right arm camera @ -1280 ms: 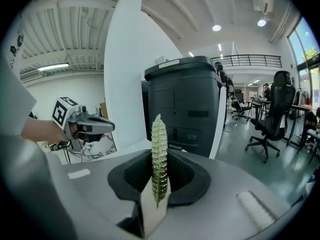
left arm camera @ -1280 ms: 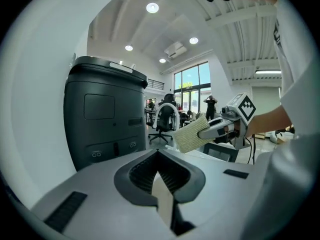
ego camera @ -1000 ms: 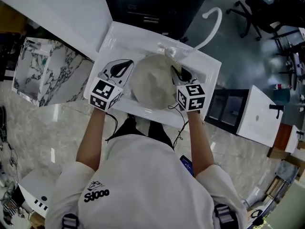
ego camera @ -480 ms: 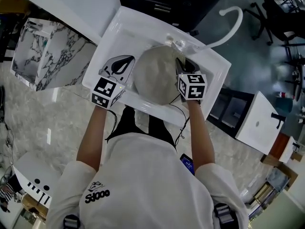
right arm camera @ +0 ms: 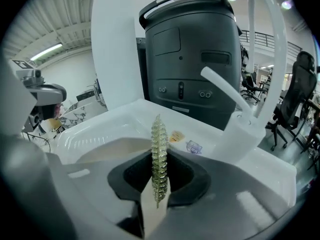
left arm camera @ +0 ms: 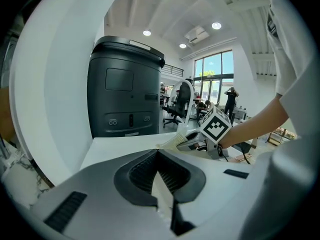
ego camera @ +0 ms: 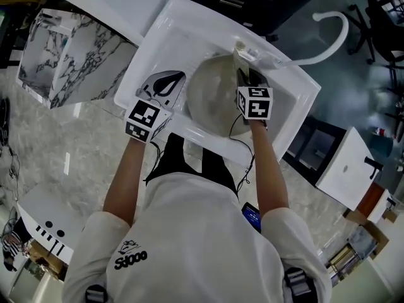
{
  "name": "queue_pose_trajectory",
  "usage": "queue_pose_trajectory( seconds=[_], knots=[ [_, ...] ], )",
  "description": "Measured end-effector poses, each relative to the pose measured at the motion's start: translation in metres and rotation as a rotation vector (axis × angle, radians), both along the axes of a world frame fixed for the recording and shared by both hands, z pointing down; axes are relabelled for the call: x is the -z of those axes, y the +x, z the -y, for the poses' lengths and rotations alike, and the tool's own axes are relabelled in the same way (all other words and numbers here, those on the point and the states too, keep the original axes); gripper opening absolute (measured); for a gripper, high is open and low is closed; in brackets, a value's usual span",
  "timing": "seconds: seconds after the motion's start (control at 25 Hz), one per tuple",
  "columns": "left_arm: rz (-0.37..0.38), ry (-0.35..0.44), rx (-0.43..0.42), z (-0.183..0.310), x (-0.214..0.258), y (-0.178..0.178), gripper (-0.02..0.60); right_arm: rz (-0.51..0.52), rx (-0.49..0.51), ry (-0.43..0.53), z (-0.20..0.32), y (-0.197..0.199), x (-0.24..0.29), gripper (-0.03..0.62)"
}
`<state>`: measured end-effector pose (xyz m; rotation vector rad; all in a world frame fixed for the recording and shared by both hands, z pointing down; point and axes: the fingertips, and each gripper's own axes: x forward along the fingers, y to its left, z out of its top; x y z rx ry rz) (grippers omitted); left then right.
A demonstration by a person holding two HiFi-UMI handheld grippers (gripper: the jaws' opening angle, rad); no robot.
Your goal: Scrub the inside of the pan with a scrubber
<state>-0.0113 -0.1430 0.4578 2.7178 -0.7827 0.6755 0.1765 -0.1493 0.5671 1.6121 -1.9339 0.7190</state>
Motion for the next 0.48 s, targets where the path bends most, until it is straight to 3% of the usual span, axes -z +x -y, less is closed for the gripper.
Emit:
queue_pose_trajectory(
  seconds=[0.48],
  knots=[
    [0.015, -0.03, 0.008, -0.003, -0.012, -0.007, 0.005, 0.011, 0.086, -0.049, 0.01, -0.023, -0.036, 0.078]
  ],
)
